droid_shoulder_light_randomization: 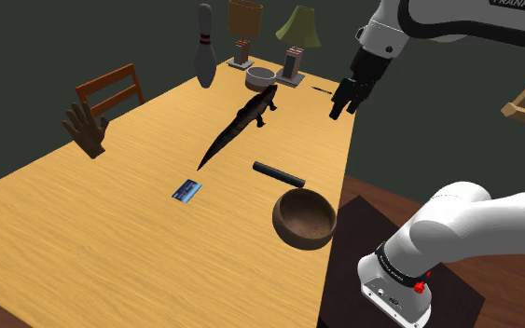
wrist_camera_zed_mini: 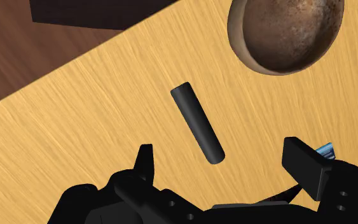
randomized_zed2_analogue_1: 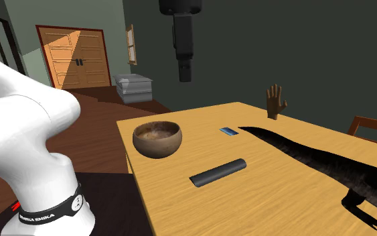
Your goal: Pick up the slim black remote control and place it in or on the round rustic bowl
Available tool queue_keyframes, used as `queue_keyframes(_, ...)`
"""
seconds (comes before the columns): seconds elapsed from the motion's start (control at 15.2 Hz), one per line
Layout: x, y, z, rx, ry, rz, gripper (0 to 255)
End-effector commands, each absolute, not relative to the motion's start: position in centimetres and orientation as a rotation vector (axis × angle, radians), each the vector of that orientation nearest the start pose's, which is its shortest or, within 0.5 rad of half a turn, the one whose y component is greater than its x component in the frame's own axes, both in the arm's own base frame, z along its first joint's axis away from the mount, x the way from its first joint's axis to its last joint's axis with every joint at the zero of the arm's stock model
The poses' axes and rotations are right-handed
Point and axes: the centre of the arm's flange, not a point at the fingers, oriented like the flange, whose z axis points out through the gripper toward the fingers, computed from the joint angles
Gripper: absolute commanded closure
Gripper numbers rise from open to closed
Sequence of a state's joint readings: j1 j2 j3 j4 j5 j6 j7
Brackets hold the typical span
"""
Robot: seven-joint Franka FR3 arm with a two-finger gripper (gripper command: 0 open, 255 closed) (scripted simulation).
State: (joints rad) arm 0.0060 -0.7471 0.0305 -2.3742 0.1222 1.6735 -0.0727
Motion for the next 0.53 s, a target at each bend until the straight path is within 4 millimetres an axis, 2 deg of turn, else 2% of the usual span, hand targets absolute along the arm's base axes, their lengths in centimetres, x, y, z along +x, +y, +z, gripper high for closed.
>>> queue_keyframes(0.0,32.6,2.6,57.9,-3.037,-0.14,-0.074,0)
queue_keyframes(0.46,36.5,4.2,49.5,-3.03,-0.338,-0.033,0)
